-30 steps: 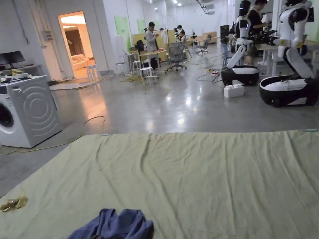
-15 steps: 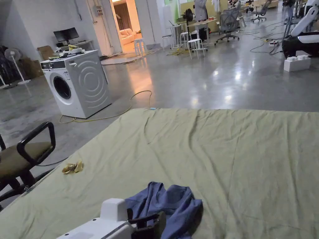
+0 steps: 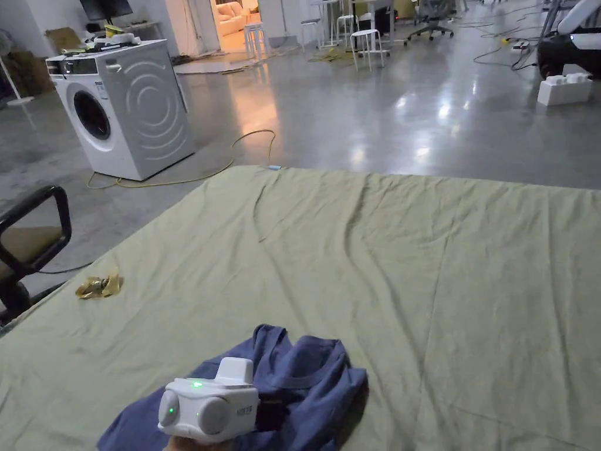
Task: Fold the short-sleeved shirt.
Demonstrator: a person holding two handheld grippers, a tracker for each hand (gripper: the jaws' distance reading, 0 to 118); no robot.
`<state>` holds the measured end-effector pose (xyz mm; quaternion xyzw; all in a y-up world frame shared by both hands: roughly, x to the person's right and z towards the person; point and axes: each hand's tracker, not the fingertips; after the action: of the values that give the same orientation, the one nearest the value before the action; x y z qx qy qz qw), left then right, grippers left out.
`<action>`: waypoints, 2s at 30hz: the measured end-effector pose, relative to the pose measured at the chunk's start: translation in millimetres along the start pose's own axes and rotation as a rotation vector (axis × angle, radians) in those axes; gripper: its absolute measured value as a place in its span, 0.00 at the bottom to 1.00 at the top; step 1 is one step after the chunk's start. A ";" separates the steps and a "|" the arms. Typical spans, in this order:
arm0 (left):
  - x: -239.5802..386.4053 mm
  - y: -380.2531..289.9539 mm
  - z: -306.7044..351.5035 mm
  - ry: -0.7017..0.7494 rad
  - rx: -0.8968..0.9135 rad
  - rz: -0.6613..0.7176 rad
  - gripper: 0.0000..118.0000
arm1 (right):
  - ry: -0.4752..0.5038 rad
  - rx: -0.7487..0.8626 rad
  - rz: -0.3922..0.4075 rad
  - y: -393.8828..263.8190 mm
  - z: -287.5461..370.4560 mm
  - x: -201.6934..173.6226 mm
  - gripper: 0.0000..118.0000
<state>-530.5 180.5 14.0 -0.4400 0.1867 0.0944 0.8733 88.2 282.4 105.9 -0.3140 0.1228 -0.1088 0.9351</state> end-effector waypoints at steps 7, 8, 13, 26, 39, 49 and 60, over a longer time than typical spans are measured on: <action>26.5 2.0 17.8 0.009 -0.011 -0.111 0.06 | 0.023 -0.029 0.012 -5.1 -10.0 -8.7 0.01; 17.5 8.6 15.9 -0.015 -0.019 -0.048 0.05 | 0.028 -0.023 0.011 -5.3 -7.3 -10.6 0.01; -16.5 38.1 85.1 -0.192 0.147 0.221 0.03 | 0.068 0.007 0.010 -6.5 5.6 -8.4 0.01; 191.9 72.3 176.2 -0.587 0.346 -0.005 0.03 | 0.011 0.104 -0.086 -24.2 72.5 31.0 0.01; 488.0 -173.2 199.4 -0.998 -0.025 -0.731 0.03 | -0.168 0.085 -0.130 -62.7 125.2 74.2 0.01; 424.2 -171.5 241.2 -1.010 0.094 -0.626 0.66 | -0.059 0.095 -0.021 -52.5 103.5 48.8 0.01; 201.3 -166.5 375.2 -0.483 0.684 -0.355 0.65 | 0.148 0.269 0.109 -2.5 81.4 -12.6 0.01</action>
<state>-200.8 383.1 257.6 -0.1168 -0.0802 -0.0241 0.9896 100.3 329.6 172.3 -0.1700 0.1924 -0.0961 0.9617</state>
